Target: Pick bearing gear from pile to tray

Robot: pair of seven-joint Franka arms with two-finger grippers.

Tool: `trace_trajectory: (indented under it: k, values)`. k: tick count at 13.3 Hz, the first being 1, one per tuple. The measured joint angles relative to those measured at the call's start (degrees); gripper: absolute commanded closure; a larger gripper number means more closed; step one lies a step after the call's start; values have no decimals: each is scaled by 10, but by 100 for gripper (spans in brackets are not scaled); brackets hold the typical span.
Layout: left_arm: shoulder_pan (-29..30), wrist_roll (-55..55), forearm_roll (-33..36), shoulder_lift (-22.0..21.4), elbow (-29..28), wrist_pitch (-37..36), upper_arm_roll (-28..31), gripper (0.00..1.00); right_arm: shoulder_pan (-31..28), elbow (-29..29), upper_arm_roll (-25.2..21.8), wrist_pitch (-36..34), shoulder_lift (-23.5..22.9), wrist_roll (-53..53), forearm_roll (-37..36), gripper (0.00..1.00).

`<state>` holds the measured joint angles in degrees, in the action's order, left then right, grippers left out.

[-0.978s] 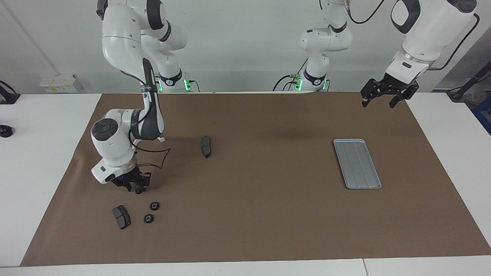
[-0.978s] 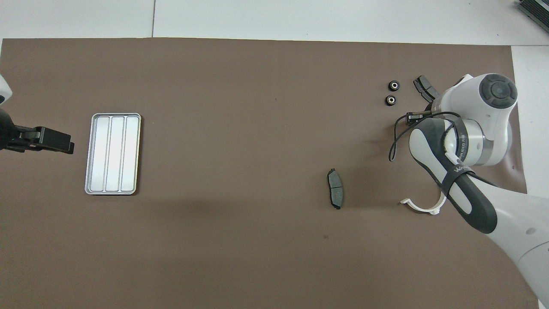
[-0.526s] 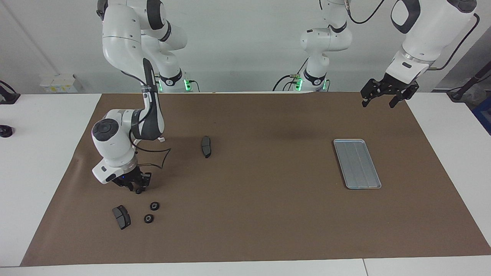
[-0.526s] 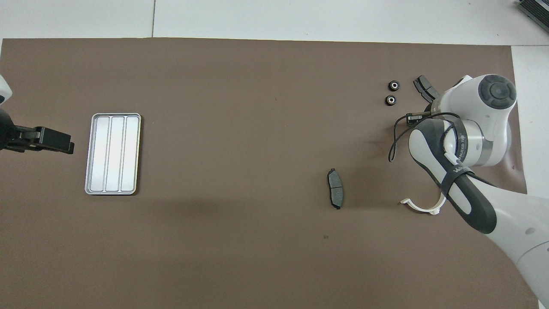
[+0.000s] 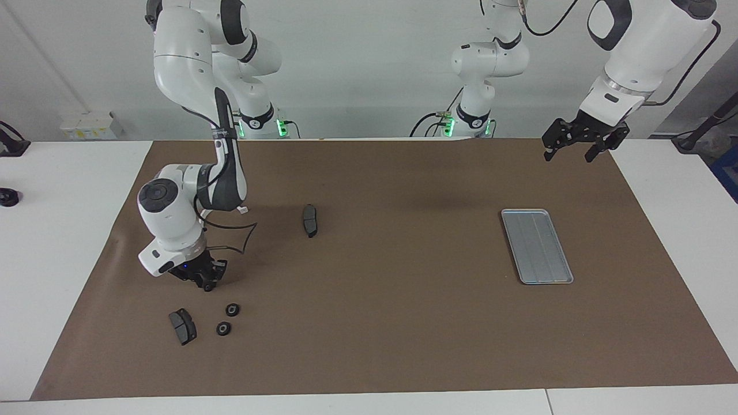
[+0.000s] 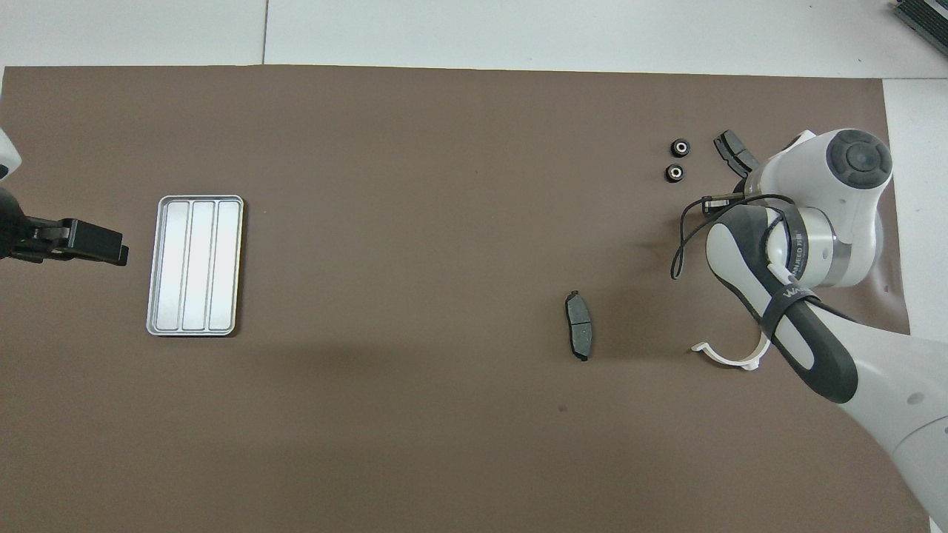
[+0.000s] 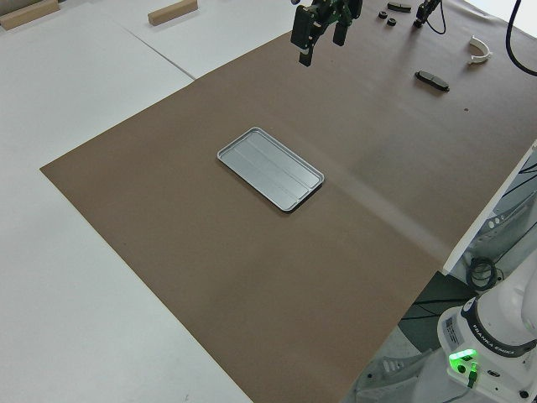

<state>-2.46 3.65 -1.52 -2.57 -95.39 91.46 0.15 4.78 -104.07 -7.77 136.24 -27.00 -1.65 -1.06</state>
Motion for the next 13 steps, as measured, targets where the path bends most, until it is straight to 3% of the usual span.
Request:
trace_trajectory:
  k: [2,8,13]
  values:
    - [0,0,0,0,0,0,0,0,0,0,0,0,0,0,0,85]
    - [0,0,0,0,0,0,0,0,9,4,1,0,7,0,0,89]
    - [0,0,0,0,-1,0,0,0,74,14,3,0,33,0,0,89]
